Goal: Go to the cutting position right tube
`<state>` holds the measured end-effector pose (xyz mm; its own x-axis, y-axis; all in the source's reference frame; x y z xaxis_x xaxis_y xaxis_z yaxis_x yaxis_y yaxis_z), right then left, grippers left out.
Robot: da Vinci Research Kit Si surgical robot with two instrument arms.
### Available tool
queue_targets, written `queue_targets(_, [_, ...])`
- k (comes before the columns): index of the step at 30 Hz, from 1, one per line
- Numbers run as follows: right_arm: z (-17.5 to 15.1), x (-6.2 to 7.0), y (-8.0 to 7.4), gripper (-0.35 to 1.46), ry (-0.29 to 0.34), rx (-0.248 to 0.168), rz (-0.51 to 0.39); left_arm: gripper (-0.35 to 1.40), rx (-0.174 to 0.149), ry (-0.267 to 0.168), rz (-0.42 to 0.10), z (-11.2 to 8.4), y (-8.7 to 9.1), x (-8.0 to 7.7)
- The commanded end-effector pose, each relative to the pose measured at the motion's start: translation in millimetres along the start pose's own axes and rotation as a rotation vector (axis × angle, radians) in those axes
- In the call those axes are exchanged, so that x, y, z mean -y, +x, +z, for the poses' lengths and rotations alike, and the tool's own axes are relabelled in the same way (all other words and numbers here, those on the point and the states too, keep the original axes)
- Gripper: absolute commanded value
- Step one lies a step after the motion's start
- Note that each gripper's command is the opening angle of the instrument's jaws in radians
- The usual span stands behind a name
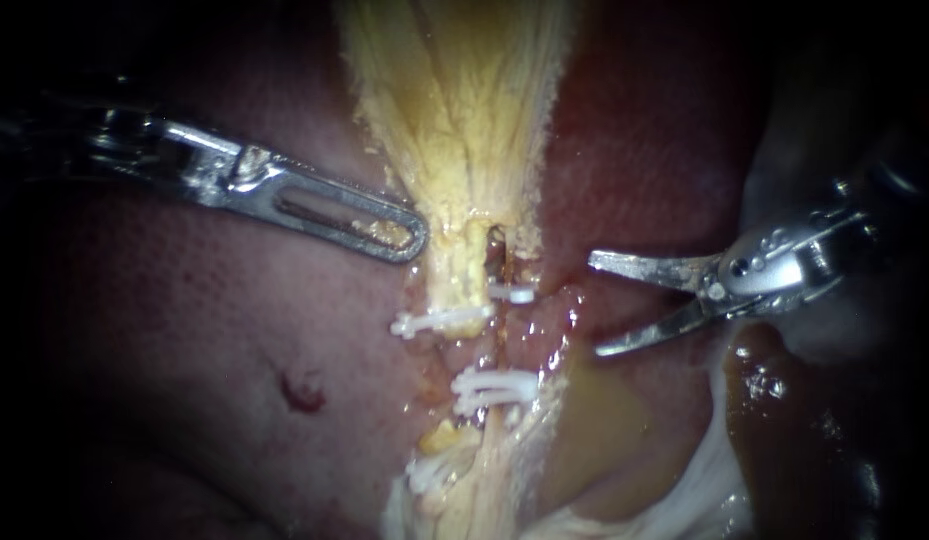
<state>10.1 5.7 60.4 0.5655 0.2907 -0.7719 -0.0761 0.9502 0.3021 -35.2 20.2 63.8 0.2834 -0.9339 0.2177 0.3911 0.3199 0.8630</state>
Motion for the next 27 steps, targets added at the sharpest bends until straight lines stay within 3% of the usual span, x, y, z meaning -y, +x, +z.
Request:
queue_targets(1, [0.0,0.0,0.0,1.45,0.000,0.000,0.001,-0.35,-0.001,0.000,0.000,-0.1,0.0,0.0])
queue_targets(8, [0.1,0.0,0.1,1.45,-0.001,0.000,0.001,-0.35,-0.007,0.009,0.000,-1.5,-0.3,0.1])
queue_targets(18, [0.2,-0.1,0.0,1.45,0.001,0.000,0.001,-0.35,0.027,-0.018,-0.013,-8.2,-1.7,0.2])
queue_targets(27, [0.4,-0.1,0.0,1.45,0.021,-0.005,0.001,-0.35,0.034,-0.020,-0.016,-8.7,-1.8,0.3])
